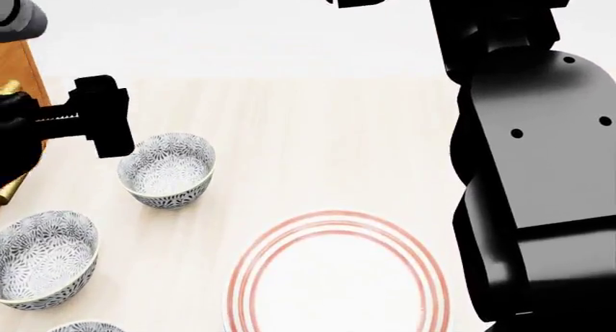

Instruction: Put the bowl at the front on the plate.

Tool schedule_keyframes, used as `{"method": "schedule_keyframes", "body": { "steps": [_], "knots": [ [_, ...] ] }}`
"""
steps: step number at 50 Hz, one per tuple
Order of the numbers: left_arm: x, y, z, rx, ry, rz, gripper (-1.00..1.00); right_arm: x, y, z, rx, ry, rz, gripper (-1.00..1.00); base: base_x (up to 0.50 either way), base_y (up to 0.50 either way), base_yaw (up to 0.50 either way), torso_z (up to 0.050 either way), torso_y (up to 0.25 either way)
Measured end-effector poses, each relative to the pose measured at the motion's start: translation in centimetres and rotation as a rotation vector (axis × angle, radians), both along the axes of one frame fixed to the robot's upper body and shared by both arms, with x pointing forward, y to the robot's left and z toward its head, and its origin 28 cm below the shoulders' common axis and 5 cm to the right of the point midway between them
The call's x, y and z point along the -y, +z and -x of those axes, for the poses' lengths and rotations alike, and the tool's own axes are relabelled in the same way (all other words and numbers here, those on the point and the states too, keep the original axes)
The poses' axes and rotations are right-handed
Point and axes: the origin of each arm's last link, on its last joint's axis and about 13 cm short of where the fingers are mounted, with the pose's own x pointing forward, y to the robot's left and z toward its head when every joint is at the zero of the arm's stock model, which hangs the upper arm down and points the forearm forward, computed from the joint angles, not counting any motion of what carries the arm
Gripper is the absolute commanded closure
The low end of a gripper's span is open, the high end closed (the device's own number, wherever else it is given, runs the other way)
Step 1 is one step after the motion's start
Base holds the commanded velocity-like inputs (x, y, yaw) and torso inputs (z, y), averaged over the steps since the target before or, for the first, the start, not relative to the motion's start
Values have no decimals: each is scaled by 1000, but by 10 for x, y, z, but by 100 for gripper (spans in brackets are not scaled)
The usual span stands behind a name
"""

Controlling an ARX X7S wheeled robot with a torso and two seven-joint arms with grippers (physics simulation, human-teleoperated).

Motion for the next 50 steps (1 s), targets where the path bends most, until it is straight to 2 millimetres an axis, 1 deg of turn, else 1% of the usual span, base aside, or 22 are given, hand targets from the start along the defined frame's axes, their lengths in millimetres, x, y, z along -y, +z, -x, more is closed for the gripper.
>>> {"method": "schedule_keyframes", "body": {
  "steps": [16,32,38,44,50],
  "knots": [
    [8,-35,21,-161,-28,-12,-100,2,1,-1,14,-13,19,-100,0,0,0,0,0],
    [13,-68,39,-283,-65,-3,-100,2,5,-2,29,-30,30,-100,0,0,0,0,0],
    [14,-83,46,-334,-71,5,-100,3,5,-2,33,-33,34,-100,0,0,0,0,0],
    [17,-103,54,-395,-83,19,-100,4,5,-3,35,-42,46,-100,0,0,0,0,0],
    [20,-112,65,-432,-106,32,-100,5,4,-3,33,-49,57,-100,0,0,0,0,0]
  ]
}}
